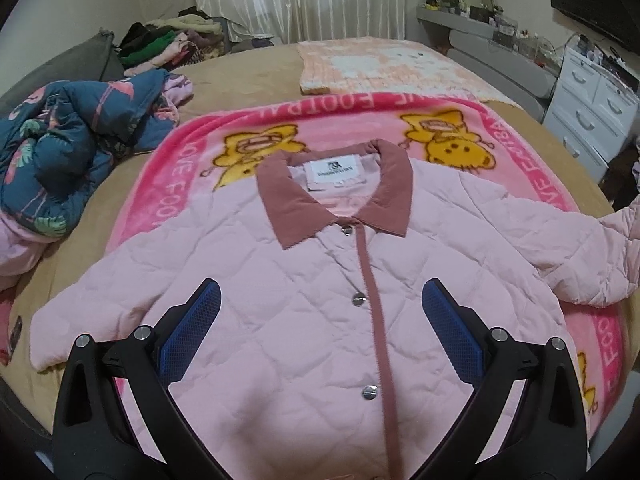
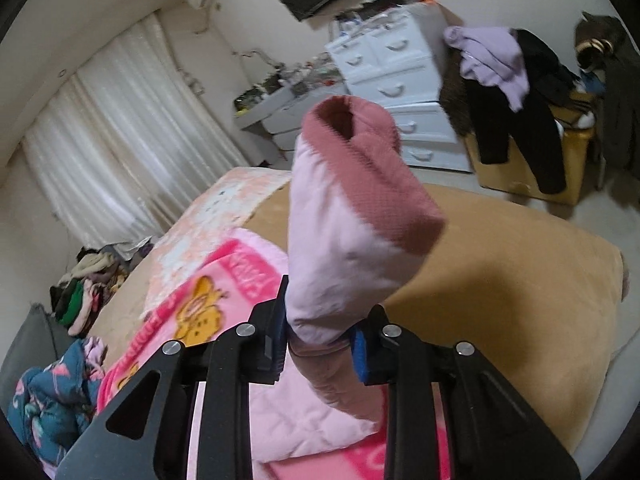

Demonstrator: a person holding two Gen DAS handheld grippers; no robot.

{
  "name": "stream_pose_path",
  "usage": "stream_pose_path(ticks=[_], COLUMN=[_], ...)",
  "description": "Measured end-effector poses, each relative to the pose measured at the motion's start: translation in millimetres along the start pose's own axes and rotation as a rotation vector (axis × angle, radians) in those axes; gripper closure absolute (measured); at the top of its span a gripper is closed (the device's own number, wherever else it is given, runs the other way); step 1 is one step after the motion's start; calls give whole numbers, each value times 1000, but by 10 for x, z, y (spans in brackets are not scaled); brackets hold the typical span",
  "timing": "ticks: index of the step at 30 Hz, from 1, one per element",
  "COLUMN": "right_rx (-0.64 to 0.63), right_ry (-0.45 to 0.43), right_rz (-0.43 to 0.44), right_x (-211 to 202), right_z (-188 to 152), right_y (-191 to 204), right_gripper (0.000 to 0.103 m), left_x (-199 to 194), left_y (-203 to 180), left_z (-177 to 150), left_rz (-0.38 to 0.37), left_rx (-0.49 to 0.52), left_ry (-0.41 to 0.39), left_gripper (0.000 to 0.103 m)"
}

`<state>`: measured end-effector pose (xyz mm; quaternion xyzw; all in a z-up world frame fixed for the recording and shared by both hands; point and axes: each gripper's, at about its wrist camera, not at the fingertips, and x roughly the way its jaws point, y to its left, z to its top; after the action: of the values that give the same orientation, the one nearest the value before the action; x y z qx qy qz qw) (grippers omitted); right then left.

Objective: Fold large clothes
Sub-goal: 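Grasp the sleeve cuff with the right gripper and lift it, then carry the sleeve across the jacket front and open the right gripper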

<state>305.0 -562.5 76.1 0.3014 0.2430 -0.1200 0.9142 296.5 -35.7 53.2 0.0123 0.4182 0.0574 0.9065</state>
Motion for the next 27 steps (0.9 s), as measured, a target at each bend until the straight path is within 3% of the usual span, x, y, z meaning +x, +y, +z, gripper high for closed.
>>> stream_pose_path(ticks=[10,16,27], right_rx=[-144,-216,-308], right_ry=[-18,-40,-49], right_rz=[80,133,211], right_x=[-201,-363,-549], right_z=[-21,-77,-400], right_y=[800,1261,2018], right_gripper=[83,84,84], left_x=[-240,-316,-390], left_y=[379,572,974], left_z=[27,44,67], left_rz=[-8,-67,-43], left_rx=[-5,-33,-48], left_ry=[-38,-45,-83], left_gripper=[9,9,9])
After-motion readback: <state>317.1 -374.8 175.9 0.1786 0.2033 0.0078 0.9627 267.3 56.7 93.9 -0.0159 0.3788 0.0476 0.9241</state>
